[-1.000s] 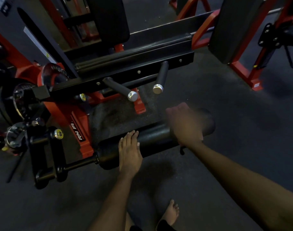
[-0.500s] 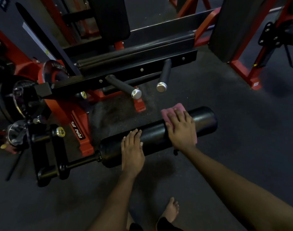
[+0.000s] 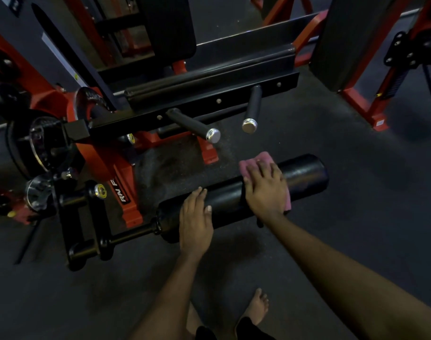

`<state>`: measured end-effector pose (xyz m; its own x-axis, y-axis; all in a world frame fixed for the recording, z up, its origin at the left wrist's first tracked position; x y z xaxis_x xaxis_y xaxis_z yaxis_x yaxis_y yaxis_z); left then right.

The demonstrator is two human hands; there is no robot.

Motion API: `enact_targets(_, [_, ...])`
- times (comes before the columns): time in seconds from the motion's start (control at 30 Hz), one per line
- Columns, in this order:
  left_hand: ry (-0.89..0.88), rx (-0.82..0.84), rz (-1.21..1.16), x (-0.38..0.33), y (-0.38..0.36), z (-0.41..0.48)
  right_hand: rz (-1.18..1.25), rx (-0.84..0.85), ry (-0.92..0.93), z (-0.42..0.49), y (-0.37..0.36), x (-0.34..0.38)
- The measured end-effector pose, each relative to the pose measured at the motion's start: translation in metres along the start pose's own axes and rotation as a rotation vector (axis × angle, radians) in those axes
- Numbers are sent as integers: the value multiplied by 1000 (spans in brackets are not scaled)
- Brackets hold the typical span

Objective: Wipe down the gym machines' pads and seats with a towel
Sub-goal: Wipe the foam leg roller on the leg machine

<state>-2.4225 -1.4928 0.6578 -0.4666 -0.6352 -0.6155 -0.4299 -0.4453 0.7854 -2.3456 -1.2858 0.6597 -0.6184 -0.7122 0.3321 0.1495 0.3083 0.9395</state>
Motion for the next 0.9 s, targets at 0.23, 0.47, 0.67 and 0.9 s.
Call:
enact_targets(0.23, [255,-59,86,71,43,6,-7,-36,-182,23,25,-82])
enact_targets(0.47, [243,59,-64,88,40,-2,11,-12,-242,11,7,4])
enact_targets(0.67, [200,90,-63,97,42,-3,-82,47,83,-24,-9,16])
enact_targets(0.9, [174,147,-282,116,54,-6,59,4,-312,10,10,3])
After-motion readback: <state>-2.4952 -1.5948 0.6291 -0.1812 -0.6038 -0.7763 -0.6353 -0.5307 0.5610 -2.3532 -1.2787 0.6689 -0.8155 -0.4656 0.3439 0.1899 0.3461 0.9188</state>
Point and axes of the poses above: each hand's wrist, its own z-axis towards the middle knuckle, its own y-axis out of the back of the hand, x = y × z, the point moved 4 cm from there along z, towards the middle knuckle, and after that the axes turned 11 degrees about x, right-handed, at the moved point
